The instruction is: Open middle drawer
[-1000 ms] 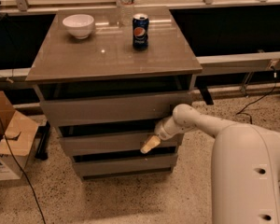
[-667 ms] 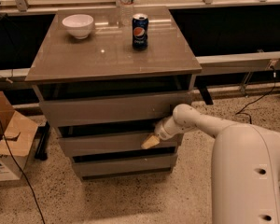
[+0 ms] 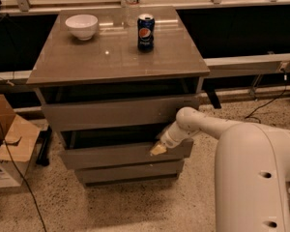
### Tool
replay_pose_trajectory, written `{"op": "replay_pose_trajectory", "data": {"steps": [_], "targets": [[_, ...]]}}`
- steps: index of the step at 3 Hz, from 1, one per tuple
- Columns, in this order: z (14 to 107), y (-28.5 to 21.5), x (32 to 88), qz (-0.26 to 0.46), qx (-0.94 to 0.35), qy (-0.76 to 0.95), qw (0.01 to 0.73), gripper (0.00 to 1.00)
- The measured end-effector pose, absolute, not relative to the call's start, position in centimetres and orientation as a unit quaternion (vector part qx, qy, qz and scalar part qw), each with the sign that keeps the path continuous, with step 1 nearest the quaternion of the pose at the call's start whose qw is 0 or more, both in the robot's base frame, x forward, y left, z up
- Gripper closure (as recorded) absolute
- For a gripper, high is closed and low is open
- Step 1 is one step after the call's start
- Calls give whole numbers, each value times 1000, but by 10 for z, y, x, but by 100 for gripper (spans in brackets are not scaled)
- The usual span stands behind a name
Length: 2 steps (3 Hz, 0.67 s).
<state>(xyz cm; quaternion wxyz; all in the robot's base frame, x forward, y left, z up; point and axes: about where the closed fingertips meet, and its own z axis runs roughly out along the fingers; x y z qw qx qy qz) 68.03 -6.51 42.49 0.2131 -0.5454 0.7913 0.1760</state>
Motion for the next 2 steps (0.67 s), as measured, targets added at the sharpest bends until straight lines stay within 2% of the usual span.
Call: {"op": "replay_pose_trajectory", "data": {"steps": [2], "targets": [[423, -57, 637, 196, -604, 760, 139, 2]]}}
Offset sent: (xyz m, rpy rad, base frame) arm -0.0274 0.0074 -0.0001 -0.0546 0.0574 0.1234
